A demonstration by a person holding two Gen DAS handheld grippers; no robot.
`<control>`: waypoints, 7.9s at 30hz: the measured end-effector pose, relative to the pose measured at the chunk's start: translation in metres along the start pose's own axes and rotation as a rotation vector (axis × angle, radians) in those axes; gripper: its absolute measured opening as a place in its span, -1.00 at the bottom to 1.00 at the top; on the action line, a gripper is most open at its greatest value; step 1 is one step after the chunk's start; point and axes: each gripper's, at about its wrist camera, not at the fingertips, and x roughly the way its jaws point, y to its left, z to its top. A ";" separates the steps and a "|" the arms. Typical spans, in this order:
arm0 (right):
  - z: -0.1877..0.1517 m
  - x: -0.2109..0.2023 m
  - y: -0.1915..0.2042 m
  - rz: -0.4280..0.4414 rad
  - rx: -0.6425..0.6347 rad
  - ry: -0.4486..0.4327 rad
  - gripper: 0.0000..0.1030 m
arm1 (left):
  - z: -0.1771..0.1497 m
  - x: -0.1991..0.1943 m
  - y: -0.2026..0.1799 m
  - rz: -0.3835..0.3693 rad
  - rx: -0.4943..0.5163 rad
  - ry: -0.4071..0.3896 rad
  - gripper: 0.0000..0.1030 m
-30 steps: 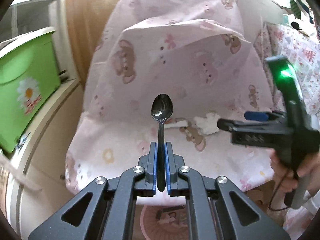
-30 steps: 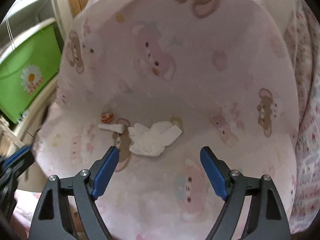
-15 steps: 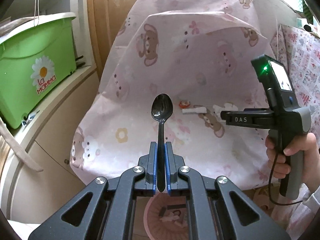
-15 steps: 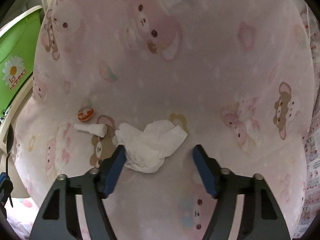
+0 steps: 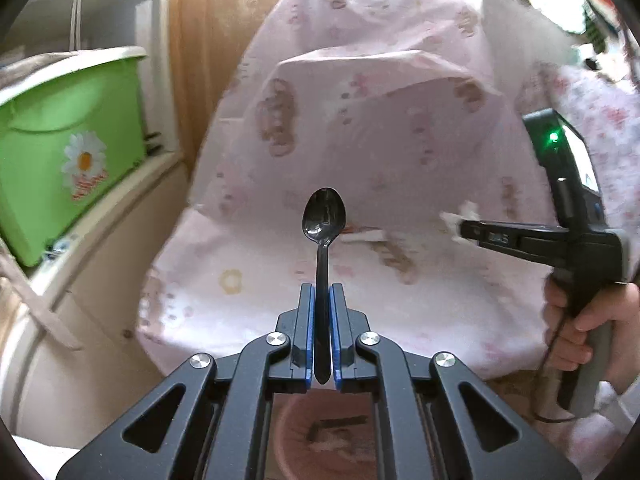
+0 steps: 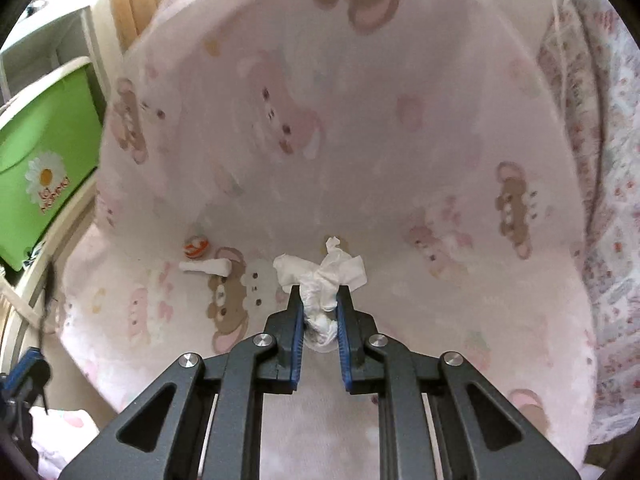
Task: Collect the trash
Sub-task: 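Carry spoon and tissue down over the pink wastebasket with both tools, then open both tools to drop spoon and tissue into the wastebasket, then raise both open tools back toward the chair seat, then grasp the white plastic stick on the seat with the left tool, then lift the stick with the left tool while the right tool approaches the orange bead, then grasp the orange-white bead with the right tool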
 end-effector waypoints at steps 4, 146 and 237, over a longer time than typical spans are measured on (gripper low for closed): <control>0.000 -0.036 0.001 0.041 -0.030 -0.060 -0.69 | -0.004 -0.018 -0.014 -0.005 0.038 -0.012 -0.87; -0.067 -0.057 0.013 -0.085 -0.099 -0.070 0.53 | 0.001 0.013 -0.002 0.144 0.024 0.081 0.98; 0.046 0.120 0.133 0.065 -0.150 0.114 -0.52 | 0.037 0.081 0.107 0.137 -0.314 0.277 0.00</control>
